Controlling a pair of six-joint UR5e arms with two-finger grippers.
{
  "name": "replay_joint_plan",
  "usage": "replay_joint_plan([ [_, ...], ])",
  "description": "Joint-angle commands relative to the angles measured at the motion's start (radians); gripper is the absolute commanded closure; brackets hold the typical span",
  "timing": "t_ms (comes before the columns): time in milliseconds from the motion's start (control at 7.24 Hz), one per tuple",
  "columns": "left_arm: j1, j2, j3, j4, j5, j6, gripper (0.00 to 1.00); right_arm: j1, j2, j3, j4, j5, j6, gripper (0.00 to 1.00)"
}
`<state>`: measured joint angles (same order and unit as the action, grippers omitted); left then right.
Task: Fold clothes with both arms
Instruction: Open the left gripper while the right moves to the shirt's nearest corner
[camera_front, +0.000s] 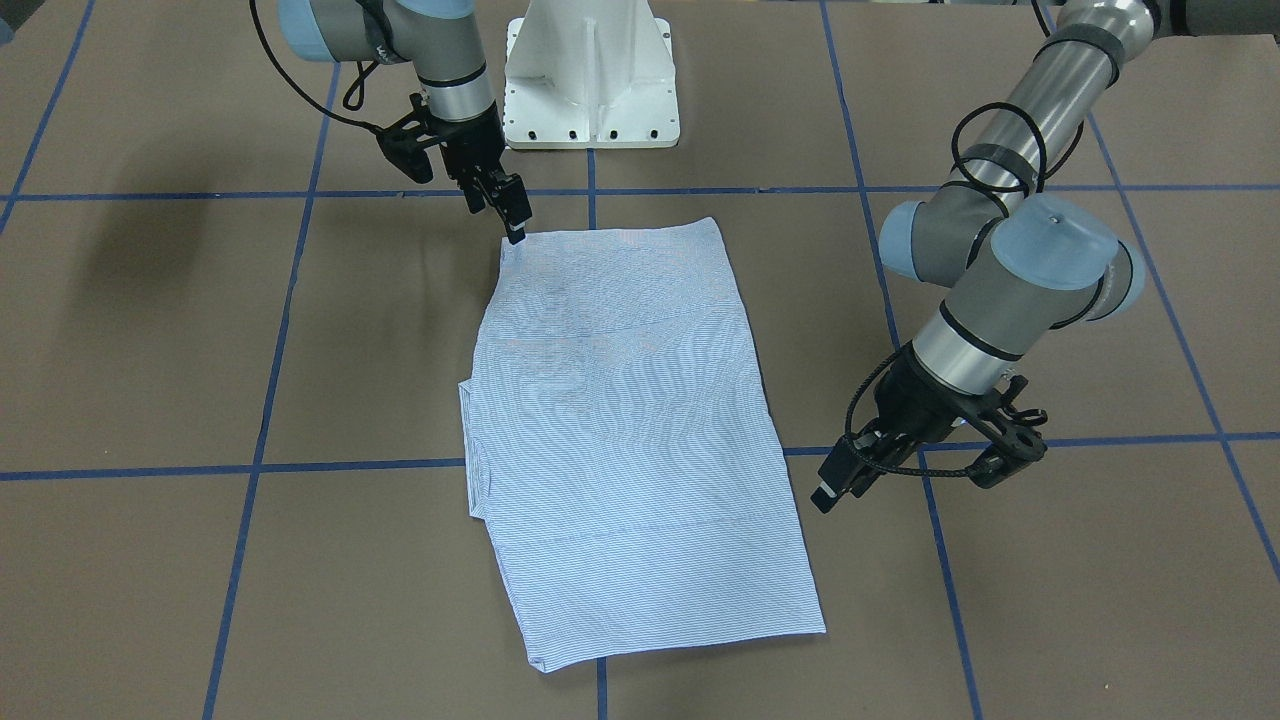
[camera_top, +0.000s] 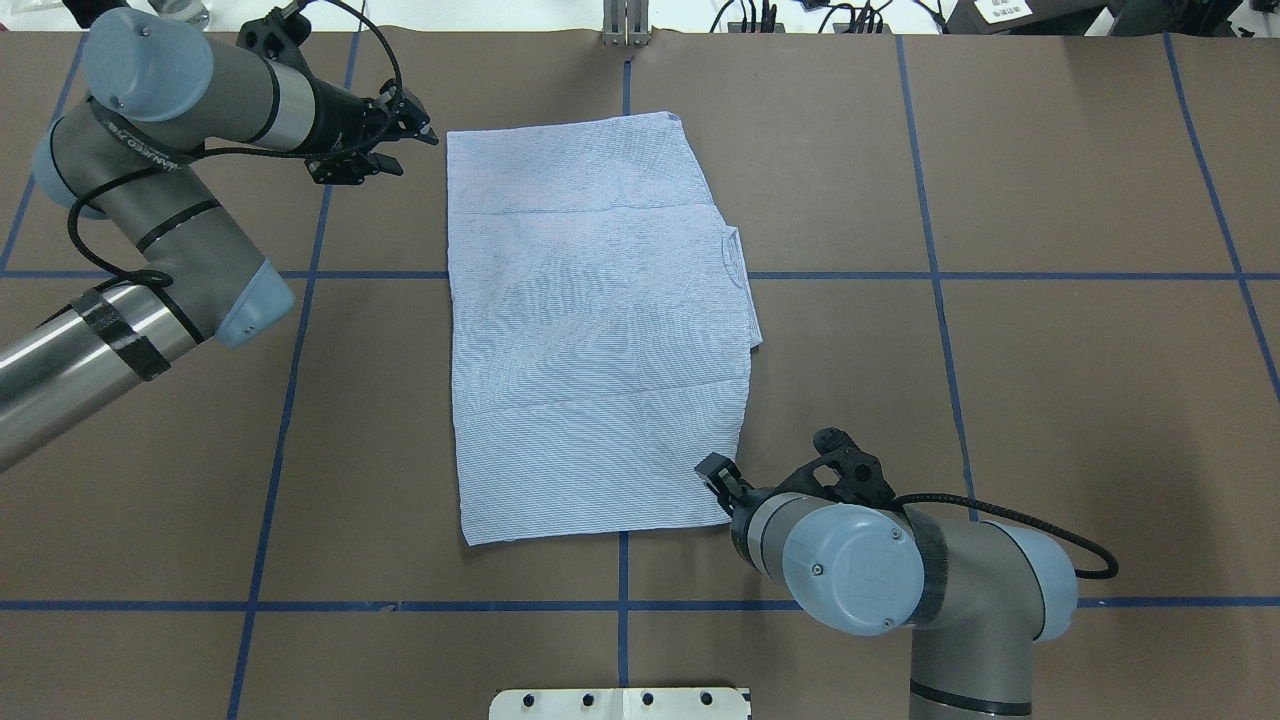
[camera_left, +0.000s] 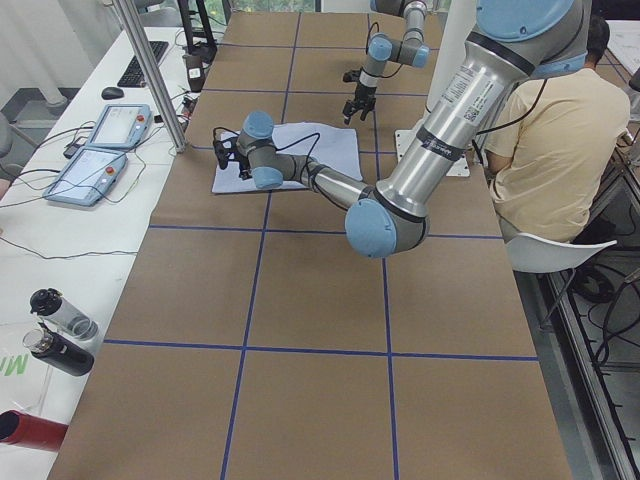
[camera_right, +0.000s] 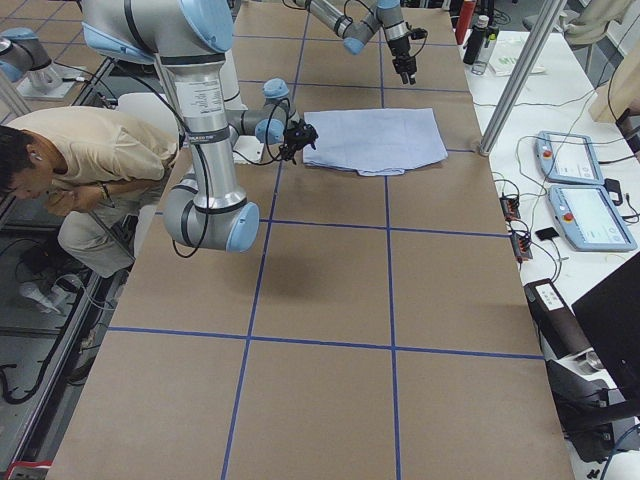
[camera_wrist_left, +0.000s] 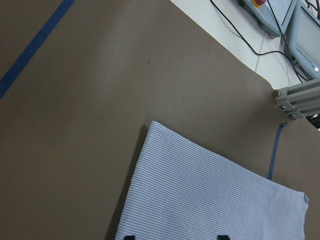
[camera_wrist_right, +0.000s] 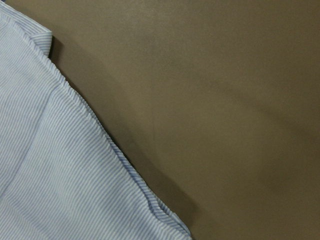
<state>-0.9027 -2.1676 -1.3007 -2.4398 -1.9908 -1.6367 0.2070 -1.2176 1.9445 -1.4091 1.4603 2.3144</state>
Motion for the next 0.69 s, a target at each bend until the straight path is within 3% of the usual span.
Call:
replay_joint_plan([
  [0,0.001,0.0,0.0,0.001,0.0,0.0,0.36,0.031,0.032,-0.024,0.004,-0.003,0.029,0.02],
  [553,0.001,0.0,0.0,0.001,0.001,0.0,0.36,0.04,0.099,-0.125,0.007,-0.003,0.109,0.03],
])
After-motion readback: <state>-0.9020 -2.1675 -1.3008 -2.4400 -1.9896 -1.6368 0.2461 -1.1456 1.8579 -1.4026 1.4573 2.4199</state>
